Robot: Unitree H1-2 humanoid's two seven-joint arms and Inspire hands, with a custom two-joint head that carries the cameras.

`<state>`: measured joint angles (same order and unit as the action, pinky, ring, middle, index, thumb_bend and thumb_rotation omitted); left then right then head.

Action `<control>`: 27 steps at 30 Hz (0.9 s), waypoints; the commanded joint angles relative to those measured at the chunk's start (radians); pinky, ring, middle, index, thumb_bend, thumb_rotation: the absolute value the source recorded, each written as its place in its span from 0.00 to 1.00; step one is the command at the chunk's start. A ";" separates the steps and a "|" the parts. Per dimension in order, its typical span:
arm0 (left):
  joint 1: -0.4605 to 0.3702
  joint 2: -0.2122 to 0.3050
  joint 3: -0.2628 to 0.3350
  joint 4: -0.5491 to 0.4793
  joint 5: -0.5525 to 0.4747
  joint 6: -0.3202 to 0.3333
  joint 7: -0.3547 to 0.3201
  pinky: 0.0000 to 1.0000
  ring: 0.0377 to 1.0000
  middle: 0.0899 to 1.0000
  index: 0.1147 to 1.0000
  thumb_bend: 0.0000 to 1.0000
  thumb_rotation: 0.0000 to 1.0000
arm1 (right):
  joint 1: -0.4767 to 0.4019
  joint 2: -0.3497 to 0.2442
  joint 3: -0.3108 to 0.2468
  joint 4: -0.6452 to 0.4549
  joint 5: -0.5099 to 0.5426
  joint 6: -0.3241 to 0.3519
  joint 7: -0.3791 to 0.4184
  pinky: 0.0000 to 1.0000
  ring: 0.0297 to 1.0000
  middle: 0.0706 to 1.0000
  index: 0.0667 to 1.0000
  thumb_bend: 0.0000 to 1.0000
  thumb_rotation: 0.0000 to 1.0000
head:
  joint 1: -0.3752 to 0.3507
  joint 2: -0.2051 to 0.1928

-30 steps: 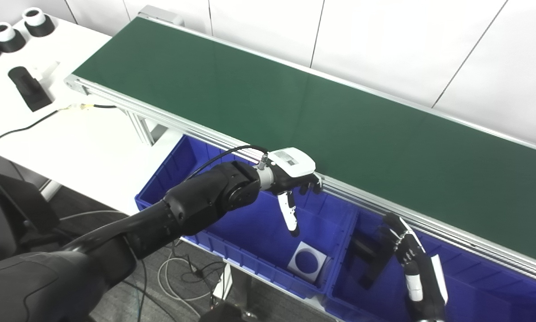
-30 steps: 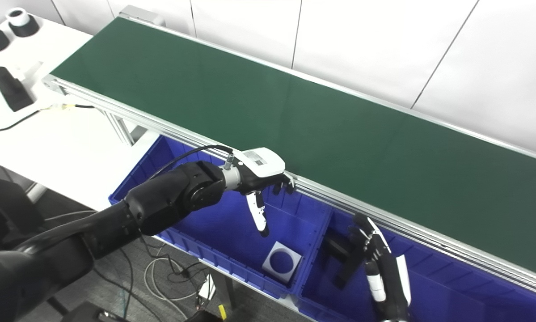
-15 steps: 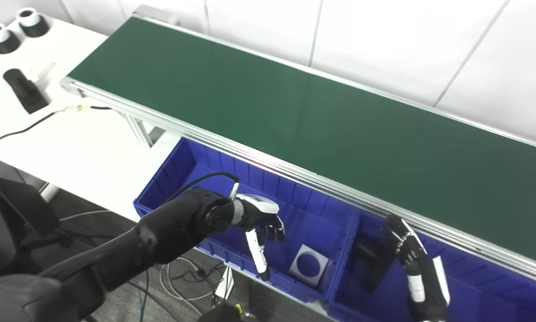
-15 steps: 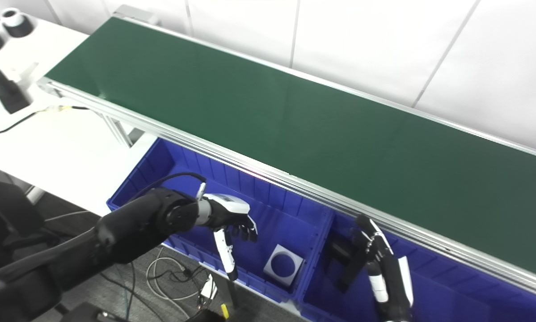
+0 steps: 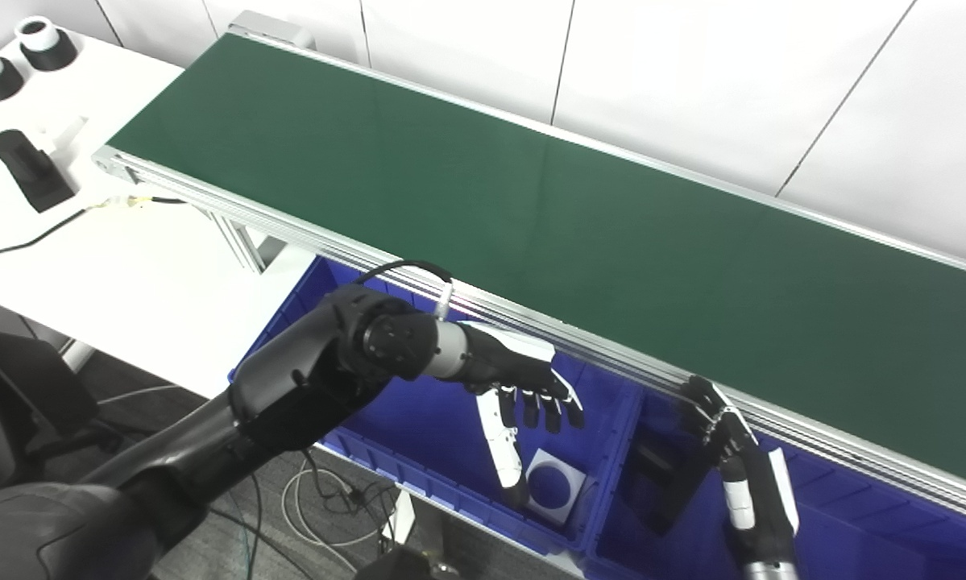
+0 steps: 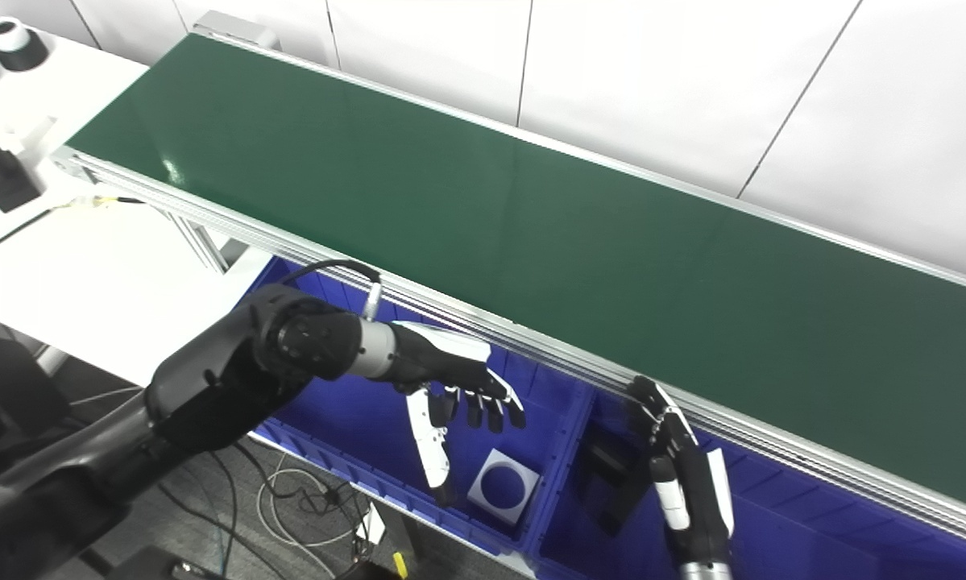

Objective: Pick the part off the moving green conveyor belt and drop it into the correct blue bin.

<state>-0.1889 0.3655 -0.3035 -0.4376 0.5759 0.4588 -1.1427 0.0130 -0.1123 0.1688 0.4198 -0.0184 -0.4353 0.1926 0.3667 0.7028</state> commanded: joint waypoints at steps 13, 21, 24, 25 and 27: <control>0.191 -0.104 0.088 0.329 -0.446 -0.314 0.335 0.79 0.78 0.78 0.83 1.00 0.42 | -0.062 0.003 -0.020 0.182 0.017 -0.035 0.025 0.79 0.82 0.87 0.86 0.90 0.95 | 0.005 -0.258; 0.284 -0.285 0.129 0.657 -0.411 -0.817 0.732 0.63 0.69 0.70 0.68 0.99 0.43 | -0.076 0.007 0.001 0.218 -0.001 -0.035 0.002 0.74 0.79 0.84 0.83 0.90 0.92 | -0.100 -0.296; 0.282 -0.337 0.128 0.779 -0.368 -0.920 0.891 0.59 0.65 0.68 0.65 0.97 0.42 | -0.075 0.010 0.010 0.217 -0.006 -0.035 -0.011 0.73 0.79 0.84 0.83 0.90 0.91 | -0.164 -0.298; 0.276 -0.344 0.111 0.817 -0.345 -0.926 0.957 0.59 0.65 0.68 0.65 0.94 0.42 | -0.074 0.012 0.014 0.217 -0.009 -0.035 -0.018 0.73 0.78 0.83 0.82 0.93 0.91 | -0.181 -0.297; 0.263 -0.339 0.066 0.881 -0.315 -0.929 1.069 0.61 0.67 0.71 0.67 0.91 0.42 | -0.070 0.016 0.022 0.215 -0.013 -0.035 -0.030 0.72 0.78 0.81 0.81 0.97 0.89 | -0.235 -0.292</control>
<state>0.1000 0.0211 -0.2115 0.4315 0.2354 -0.4095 -0.1778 -0.0451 -0.1077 0.1850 0.6610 -0.0301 -0.4356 0.1764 0.1689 0.4065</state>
